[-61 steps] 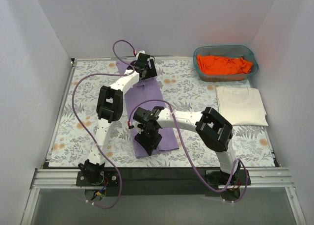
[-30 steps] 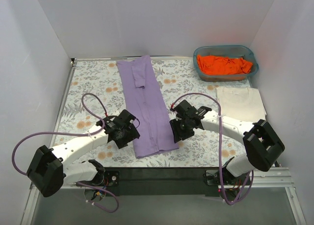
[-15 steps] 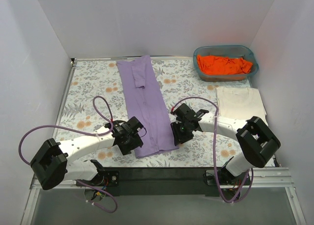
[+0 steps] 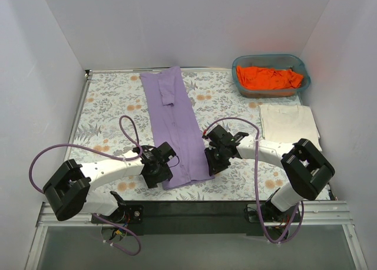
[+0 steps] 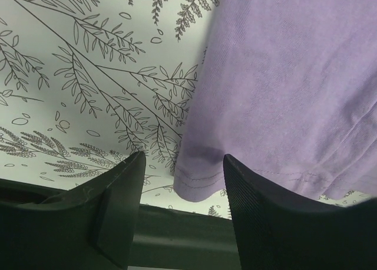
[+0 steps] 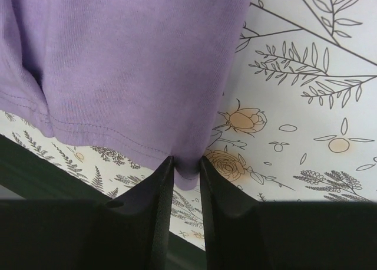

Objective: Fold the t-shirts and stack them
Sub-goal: Fold the tshirt

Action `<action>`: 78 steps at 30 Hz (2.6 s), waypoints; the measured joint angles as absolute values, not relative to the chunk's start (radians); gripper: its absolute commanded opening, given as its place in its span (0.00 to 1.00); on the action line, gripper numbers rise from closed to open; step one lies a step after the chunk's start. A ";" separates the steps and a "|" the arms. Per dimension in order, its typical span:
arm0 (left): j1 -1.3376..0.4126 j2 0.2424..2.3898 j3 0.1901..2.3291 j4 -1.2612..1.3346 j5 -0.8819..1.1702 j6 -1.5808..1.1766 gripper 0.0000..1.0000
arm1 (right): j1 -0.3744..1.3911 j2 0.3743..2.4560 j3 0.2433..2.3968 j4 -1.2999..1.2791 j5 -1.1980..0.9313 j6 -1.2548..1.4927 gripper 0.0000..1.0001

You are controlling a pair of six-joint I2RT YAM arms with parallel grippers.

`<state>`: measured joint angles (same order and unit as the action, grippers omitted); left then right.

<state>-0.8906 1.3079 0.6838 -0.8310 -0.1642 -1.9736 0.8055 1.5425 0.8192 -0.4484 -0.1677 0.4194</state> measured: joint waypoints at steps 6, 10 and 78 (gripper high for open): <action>-0.892 1.314 0.683 -0.831 -0.155 -1.963 0.49 | 0.806 1.546 0.821 -0.450 -0.168 0.420 0.26; -0.892 1.314 0.683 -0.830 -0.144 -1.951 0.48 | 0.807 1.547 0.822 -0.451 -0.168 0.419 0.25; -0.529 1.474 1.030 -0.754 -0.128 -1.450 0.00 | 0.684 1.875 1.609 -0.888 0.002 0.055 0.01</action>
<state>-0.5285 1.4738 1.0298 -0.7536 -0.1284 -1.4502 0.6838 1.8751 1.6089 -0.8879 0.0021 0.0551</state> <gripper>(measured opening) 0.027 0.021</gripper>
